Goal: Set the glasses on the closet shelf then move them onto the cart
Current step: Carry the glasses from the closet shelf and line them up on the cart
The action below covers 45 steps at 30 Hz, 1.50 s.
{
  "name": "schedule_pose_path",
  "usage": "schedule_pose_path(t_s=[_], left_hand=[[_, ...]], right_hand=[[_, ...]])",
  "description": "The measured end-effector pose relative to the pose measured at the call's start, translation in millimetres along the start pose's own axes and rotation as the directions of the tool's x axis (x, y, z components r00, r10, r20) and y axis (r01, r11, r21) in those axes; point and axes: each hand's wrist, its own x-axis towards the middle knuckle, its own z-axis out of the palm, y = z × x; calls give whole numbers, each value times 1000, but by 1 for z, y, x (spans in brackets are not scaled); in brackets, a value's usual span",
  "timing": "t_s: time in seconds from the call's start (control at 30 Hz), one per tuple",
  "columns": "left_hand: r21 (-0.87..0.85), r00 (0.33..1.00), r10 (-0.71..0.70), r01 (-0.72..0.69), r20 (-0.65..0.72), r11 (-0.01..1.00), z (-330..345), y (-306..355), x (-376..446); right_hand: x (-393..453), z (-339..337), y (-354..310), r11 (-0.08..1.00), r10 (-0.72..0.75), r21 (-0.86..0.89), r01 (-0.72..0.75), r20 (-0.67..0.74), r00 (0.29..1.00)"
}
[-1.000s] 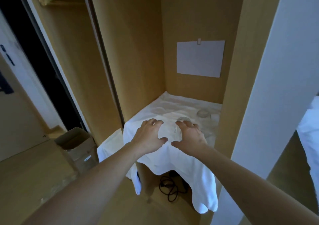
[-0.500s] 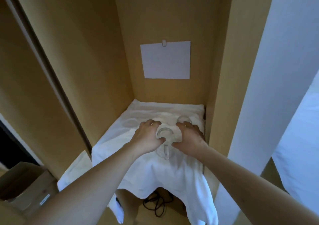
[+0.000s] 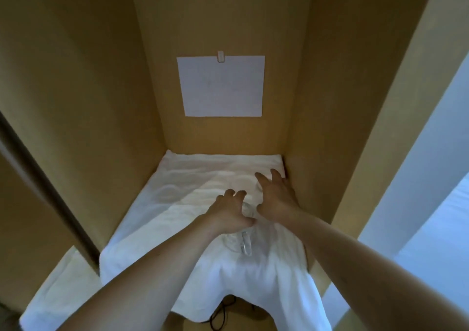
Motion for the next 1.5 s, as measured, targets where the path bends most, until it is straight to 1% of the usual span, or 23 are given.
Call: schedule_pose_path(t_s=[0.1,0.17,0.23,0.3,0.37,0.5,0.6,0.7,0.83,0.97,1.07,1.17,1.23,1.33,1.37,1.43,1.5], left_hand=[[-16,994,0,2,105,1000,2,0,12],[9,988,-12,11,155,1000,6,3,17],[52,991,-22,16,133,999,11,4,19],[76,992,-46,37,115,996,16,2,20],[88,988,-86,75,132,993,18,2,21],[164,977,-146,120,154,979,12,4,24],[151,981,-164,146,108,978,9,6,18],[63,980,-193,190,47,980,2,6,6],[-83,966,-244,237,-81,968,-17,5,-18],[-189,924,-272,226,-268,956,-35,8,-50],[-280,850,-314,206,-424,937,-46,13,-75],[-374,740,-375,179,-558,910,-55,22,-101],[-442,655,-410,128,-635,888,-58,28,-120],[-516,480,-458,14,-748,857,-64,38,-150],[-528,415,-476,-13,-775,849,-67,41,-161],[-564,334,-513,-70,-790,823,-72,45,-182],[-601,295,-543,-160,-786,783,-78,46,-198]], right_hand=[[15,5,-4,999,16,-51,-14,29,999],[23,10,-3,998,24,-60,-19,74,997],[31,16,1,998,24,-59,-18,106,994],[36,22,5,997,4,-81,3,89,996],[38,25,10,995,0,-104,8,76,997],[32,22,13,993,42,-118,-31,93,995],[23,22,18,995,46,-97,-35,110,993],[12,18,20,998,30,-54,-26,80,996],[-1,4,11,999,31,-15,-32,-46,998],[-21,-21,-1,1000,-11,9,13,-187,982],[-45,-38,-6,994,-46,80,71,-285,958],[-71,-51,-14,988,-75,97,122,-389,918],[-90,-58,-20,982,-94,104,158,-455,885],[-112,-68,-29,957,-105,178,228,-519,848],[-119,-71,-32,945,-109,204,255,-540,835],[-130,-75,-39,915,-101,267,301,-573,813],[-138,-77,-48,876,-78,344,339,-592,802]])
